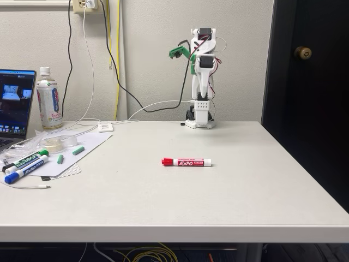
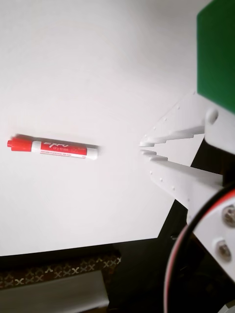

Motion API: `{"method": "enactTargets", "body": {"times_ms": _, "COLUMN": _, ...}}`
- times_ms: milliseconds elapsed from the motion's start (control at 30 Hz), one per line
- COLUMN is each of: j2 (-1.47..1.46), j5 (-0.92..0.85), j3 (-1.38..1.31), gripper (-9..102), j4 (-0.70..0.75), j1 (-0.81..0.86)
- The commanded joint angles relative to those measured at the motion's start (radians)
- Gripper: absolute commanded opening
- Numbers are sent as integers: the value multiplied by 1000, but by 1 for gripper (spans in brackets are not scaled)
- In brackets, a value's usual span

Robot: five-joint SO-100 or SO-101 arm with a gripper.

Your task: Pick up the red marker.

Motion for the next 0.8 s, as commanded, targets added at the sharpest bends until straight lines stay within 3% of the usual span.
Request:
{"method": "enactTargets", "body": {"times_ms": 0, "j2": -38, "j5": -23, "j3": -94, "gripper": 0, "j4": 5, "j1": 21}}
{"method": "enactTargets", "body": {"times_ms": 400, "j2": -296, "j5": -133, "j3": -295, "gripper": 0, "j4": 5, "j1": 87}}
{"method": "enactTargets", "body": {"times_ms": 767, "j2": -494, "j5": -127, "j3": -474, "gripper": 0, "j4": 2, "j1": 77}}
